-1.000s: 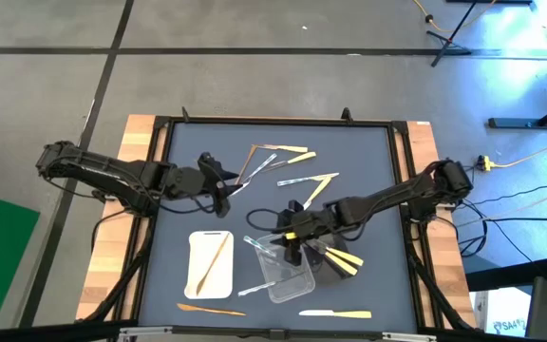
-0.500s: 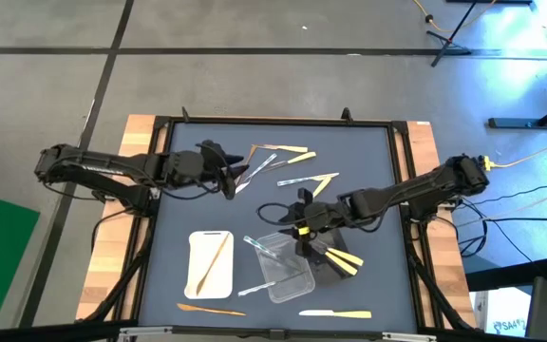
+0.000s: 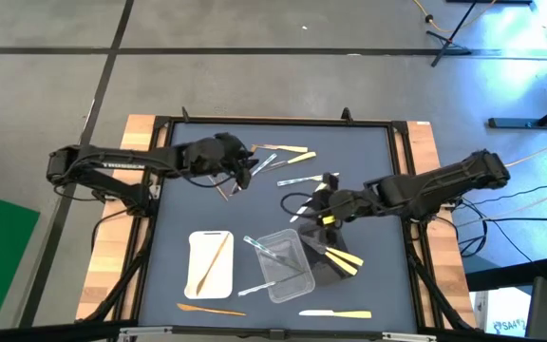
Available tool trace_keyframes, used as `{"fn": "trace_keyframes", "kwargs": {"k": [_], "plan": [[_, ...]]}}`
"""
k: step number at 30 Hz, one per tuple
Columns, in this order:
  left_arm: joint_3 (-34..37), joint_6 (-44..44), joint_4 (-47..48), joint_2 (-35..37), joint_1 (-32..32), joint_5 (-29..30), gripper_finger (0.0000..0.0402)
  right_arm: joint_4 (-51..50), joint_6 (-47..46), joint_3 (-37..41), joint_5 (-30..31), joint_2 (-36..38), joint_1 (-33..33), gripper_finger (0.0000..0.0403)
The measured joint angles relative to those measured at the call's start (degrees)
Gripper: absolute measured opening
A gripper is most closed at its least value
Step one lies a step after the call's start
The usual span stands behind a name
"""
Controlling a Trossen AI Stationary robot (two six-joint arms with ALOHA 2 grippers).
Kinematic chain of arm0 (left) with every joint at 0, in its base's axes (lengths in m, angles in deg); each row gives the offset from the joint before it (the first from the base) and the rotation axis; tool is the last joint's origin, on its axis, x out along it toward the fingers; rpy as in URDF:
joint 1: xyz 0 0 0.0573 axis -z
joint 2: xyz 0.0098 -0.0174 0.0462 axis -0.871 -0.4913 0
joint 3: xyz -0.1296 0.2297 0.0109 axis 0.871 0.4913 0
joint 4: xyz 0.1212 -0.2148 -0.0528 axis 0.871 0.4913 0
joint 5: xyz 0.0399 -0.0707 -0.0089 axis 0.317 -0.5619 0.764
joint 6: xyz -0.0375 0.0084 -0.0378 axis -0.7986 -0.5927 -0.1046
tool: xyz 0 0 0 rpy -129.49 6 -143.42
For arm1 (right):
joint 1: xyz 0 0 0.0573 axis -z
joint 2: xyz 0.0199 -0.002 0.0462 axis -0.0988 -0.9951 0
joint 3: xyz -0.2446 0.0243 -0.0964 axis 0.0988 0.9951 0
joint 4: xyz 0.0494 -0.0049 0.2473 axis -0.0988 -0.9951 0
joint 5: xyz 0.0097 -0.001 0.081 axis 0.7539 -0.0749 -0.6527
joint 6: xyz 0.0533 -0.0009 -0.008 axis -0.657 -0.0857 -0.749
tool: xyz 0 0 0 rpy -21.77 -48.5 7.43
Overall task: Sort silverware by color (type)
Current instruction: Put the gold table knife into the white bin
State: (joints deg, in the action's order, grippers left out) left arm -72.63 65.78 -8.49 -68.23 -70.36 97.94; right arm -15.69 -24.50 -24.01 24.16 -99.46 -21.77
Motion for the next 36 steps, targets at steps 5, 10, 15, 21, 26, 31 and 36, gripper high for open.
{"fn": "trace_keyframes", "kwargs": {"k": [5,10,15,21,26,31,36], "plan": [[0.00,-0.02,0.03,-2.62,-3.10,-2.20,0.0149,-4.98,1.38,0.00,3.50,4.31,0.00,0.0124],[0.00,-0.07,1.55,-5.38,-5.68,-3.47,0.0149,-7.79,2.52,0.00,5.46,7.21,2.09,0.0124],[0.00,-0.15,3.25,-8.92,-7.37,-3.46,0.0149,-8.36,2.64,0.00,4.25,7.86,6.35,0.0124],[0.00,-1.91,8.62,-13.62,-8.43,-3.54,0.0149,-8.35,4.16,0.02,0.08,7.57,10.78,0.0124],[0.00,-3.08,11.80,-17.29,-8.72,-4.96,0.0149,-8.34,4.16,0.02,-0.12,7.57,12.94,0.0124],[0.00,-4.59,12.64,-20.36,-8.69,-4.99,0.0149,-8.34,4.22,0.02,-0.14,7.57,13.23,0.0124],[-0.01,-5.89,13.07,-23.41,-8.69,-4.99,0.0149,-8.37,4.23,0.02,-0.72,7.57,13.16,0.0124]]}}
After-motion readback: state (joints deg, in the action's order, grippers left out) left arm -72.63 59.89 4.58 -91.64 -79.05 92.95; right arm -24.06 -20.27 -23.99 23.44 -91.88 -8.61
